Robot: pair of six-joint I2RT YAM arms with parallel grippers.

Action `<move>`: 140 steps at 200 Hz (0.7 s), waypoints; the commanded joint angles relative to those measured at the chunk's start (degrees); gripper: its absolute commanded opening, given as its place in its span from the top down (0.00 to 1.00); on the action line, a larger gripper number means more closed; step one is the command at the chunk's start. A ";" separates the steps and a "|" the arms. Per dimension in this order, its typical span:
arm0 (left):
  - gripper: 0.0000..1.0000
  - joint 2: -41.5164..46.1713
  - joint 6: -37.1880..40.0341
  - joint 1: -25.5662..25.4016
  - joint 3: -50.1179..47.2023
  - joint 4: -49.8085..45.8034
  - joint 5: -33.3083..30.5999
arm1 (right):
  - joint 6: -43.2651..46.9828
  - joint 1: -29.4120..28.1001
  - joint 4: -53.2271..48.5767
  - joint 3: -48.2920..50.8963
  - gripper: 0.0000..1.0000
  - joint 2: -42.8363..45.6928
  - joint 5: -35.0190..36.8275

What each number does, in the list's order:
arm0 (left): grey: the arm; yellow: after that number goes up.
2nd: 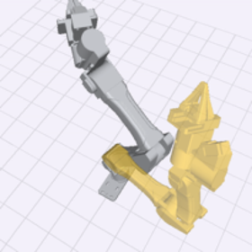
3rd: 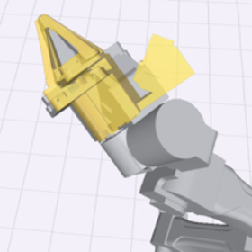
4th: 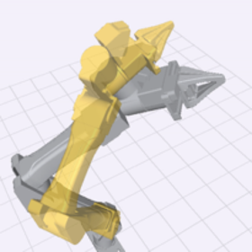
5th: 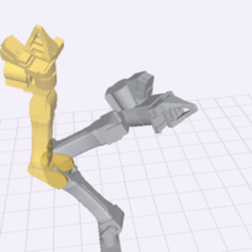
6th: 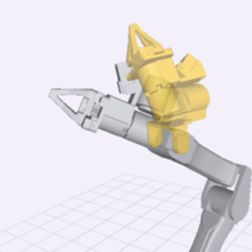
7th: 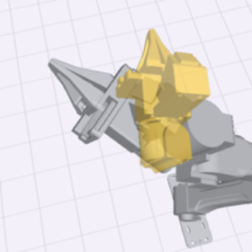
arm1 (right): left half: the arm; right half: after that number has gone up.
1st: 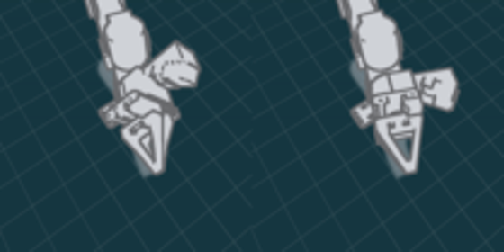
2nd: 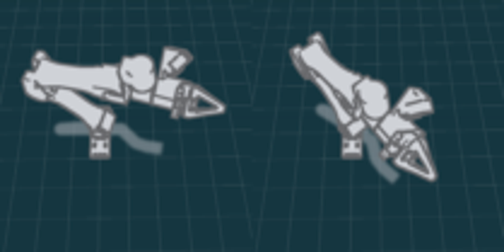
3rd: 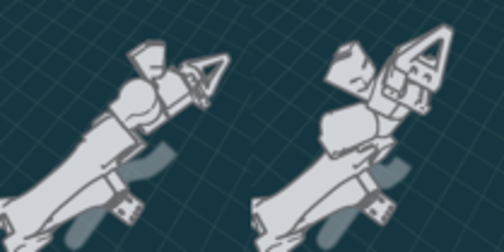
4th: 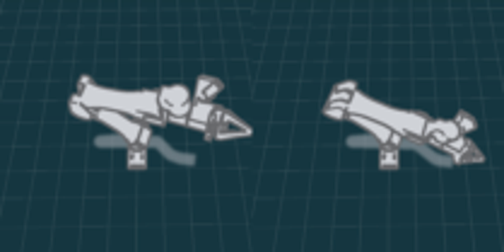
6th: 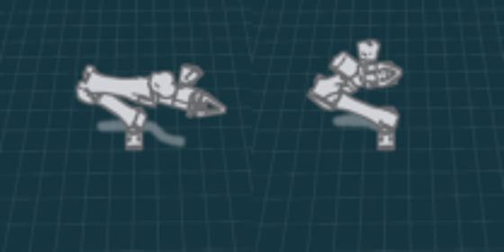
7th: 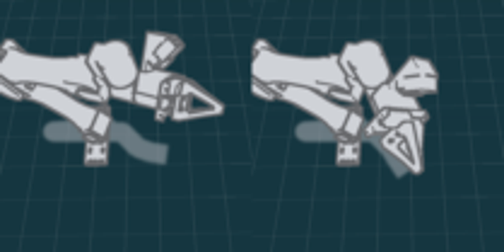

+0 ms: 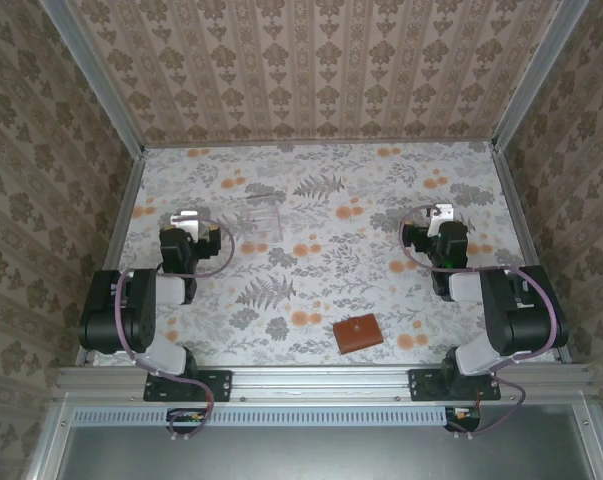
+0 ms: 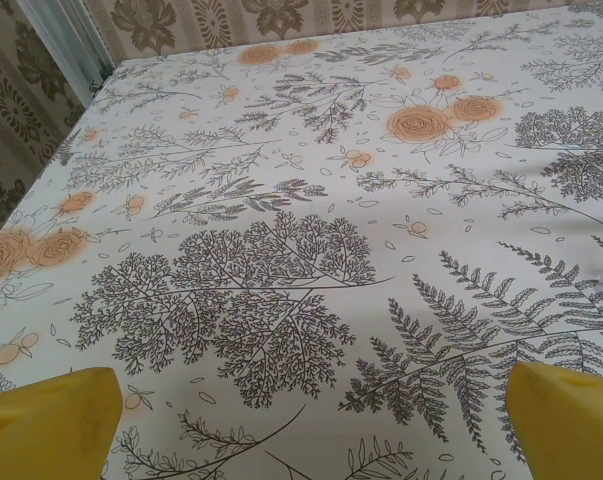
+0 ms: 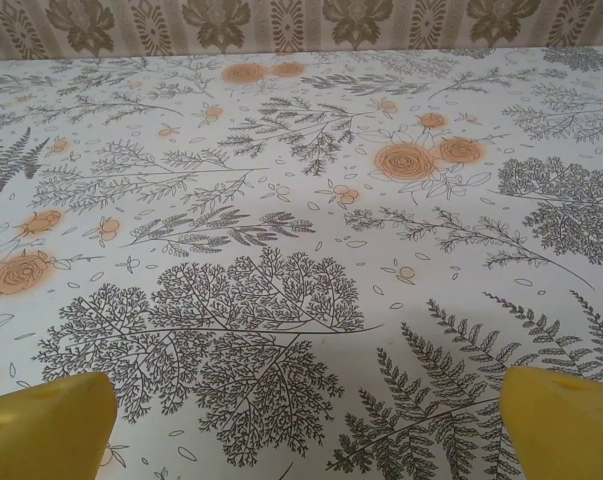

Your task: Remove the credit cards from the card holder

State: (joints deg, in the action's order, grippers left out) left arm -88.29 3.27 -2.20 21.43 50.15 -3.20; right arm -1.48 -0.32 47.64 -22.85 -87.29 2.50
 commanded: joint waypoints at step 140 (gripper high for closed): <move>0.00 -0.16 0.03 1.32 1.68 -0.31 2.73 | -0.38 0.23 0.93 -0.66 0.00 -0.26 -1.58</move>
State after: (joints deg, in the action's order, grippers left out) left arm -88.29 3.27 -1.41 21.85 49.67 -1.61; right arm -1.48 -0.25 47.64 -22.83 -87.29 2.24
